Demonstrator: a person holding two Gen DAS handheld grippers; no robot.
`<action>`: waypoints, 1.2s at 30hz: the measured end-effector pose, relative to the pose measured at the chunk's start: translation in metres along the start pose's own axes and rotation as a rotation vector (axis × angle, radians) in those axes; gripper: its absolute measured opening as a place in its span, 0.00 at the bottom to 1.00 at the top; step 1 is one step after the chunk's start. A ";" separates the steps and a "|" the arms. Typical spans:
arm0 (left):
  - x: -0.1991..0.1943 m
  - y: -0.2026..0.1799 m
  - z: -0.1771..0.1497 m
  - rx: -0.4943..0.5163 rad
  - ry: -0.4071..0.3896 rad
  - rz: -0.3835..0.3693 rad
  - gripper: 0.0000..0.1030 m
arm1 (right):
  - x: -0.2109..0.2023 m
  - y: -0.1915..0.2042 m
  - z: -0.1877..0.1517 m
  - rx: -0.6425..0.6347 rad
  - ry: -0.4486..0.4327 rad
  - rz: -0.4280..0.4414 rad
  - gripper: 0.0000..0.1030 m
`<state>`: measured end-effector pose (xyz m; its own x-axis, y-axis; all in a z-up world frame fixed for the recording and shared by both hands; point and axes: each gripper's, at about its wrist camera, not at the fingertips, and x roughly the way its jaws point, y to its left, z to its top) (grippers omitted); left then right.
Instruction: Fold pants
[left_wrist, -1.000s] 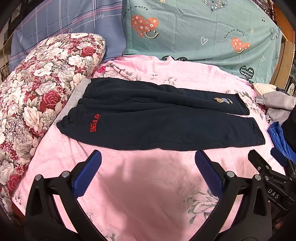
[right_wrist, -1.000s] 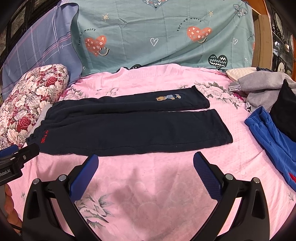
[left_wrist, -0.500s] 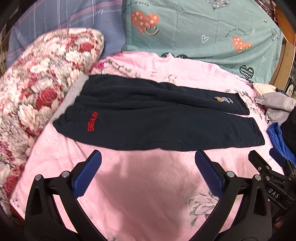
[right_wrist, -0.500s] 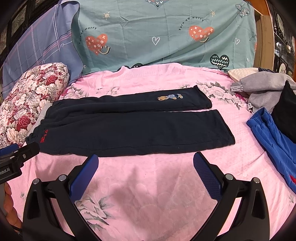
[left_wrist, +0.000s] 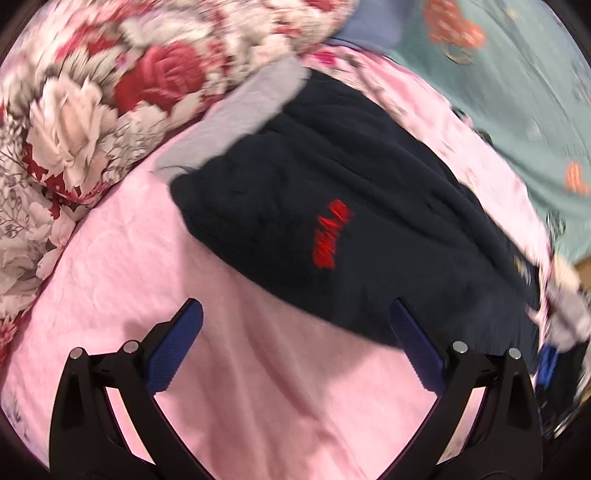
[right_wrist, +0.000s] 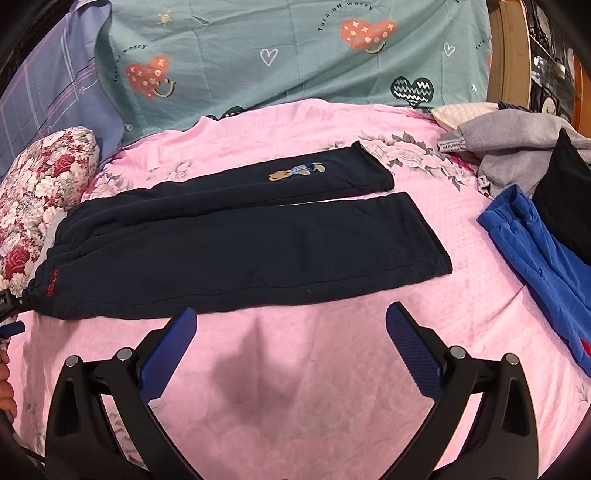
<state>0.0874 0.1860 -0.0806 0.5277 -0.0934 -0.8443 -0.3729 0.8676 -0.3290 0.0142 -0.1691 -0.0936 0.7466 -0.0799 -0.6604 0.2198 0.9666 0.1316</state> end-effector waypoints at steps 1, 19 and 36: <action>0.001 0.005 0.004 -0.018 -0.001 -0.007 0.98 | 0.003 -0.001 0.001 0.004 0.004 0.011 0.99; 0.026 0.026 0.054 -0.114 -0.014 0.042 0.20 | 0.032 -0.002 0.016 0.017 0.046 0.087 0.99; 0.040 0.026 0.058 -0.129 0.027 0.043 0.12 | 0.088 -0.129 0.048 0.190 0.254 0.002 0.60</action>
<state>0.1432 0.2328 -0.0987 0.4892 -0.0715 -0.8692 -0.4911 0.8011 -0.3422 0.0823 -0.3127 -0.1332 0.5718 0.0081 -0.8204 0.3500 0.9020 0.2528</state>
